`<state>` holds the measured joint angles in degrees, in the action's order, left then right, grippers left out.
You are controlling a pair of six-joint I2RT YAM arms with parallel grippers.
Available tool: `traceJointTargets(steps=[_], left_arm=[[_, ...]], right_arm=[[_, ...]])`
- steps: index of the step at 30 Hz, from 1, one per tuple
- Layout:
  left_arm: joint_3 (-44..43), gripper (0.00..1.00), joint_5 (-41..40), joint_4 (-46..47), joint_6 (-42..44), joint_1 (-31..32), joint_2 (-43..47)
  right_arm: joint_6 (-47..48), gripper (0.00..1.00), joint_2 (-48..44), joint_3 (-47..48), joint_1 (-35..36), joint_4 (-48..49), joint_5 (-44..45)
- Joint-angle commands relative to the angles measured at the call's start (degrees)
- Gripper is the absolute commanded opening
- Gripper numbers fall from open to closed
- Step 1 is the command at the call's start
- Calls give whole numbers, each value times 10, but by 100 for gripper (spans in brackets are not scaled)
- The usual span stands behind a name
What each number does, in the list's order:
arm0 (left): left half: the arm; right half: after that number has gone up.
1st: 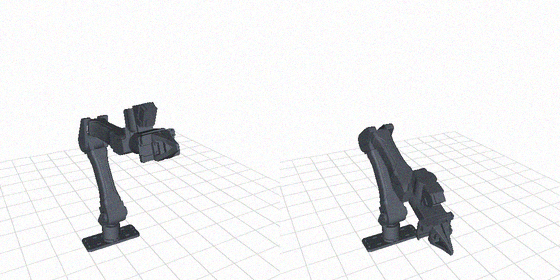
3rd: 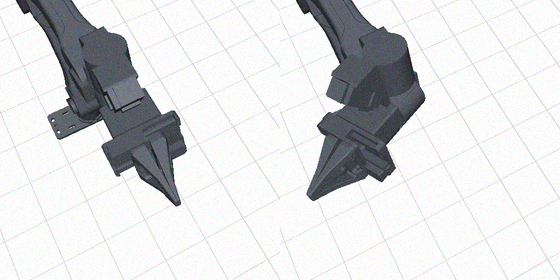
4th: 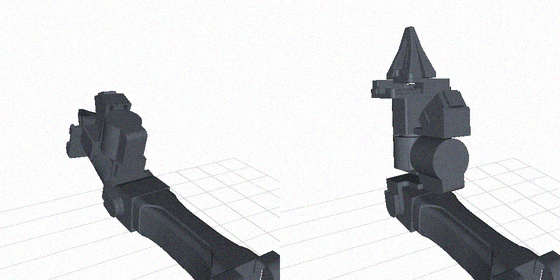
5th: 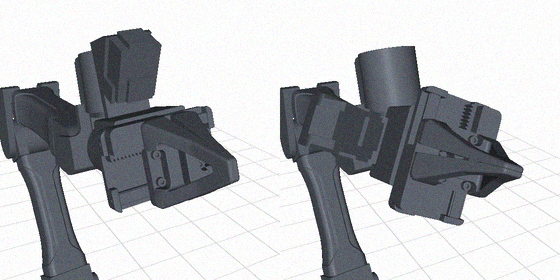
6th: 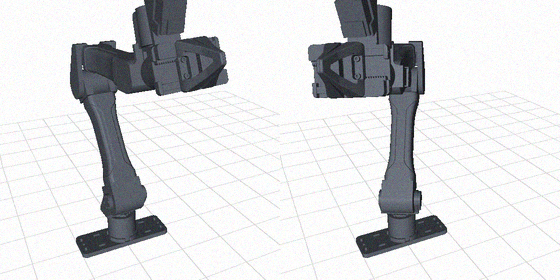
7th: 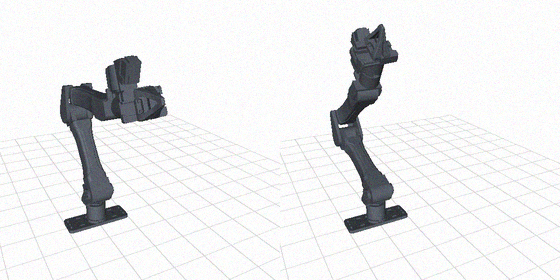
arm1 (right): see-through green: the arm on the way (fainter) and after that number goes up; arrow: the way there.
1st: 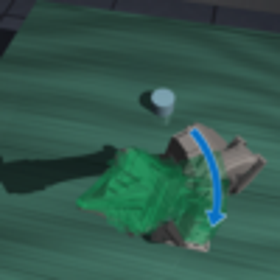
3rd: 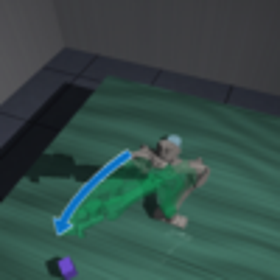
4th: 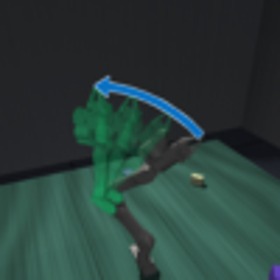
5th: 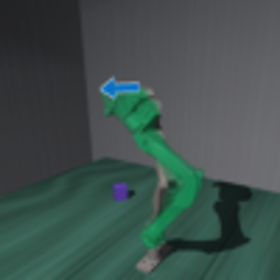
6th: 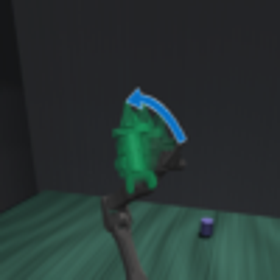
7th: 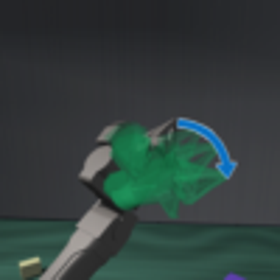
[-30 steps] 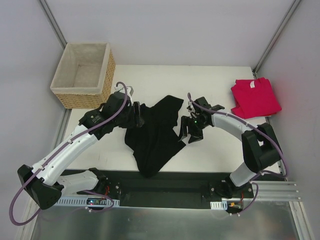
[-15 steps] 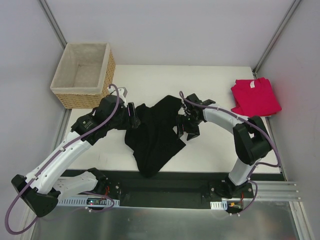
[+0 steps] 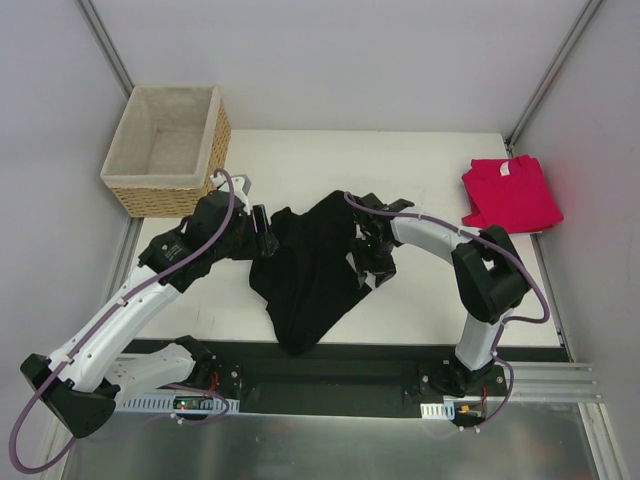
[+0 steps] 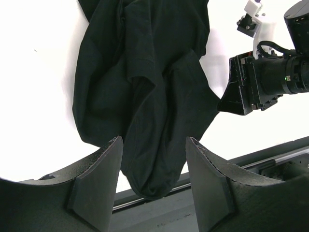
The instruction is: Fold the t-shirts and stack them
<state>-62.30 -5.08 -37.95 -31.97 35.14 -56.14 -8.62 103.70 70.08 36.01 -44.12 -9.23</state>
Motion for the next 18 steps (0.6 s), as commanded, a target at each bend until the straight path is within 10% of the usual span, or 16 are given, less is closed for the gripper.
traceJointTargets(steps=[1,18], left_arm=[[0,55,-12,8,6,-6,19],[1,55,-12,-5,9,-12,43]], right_arm=[[1,49,9,15,6,-28,17],[-13,29,40,24,23,-10,-10]])
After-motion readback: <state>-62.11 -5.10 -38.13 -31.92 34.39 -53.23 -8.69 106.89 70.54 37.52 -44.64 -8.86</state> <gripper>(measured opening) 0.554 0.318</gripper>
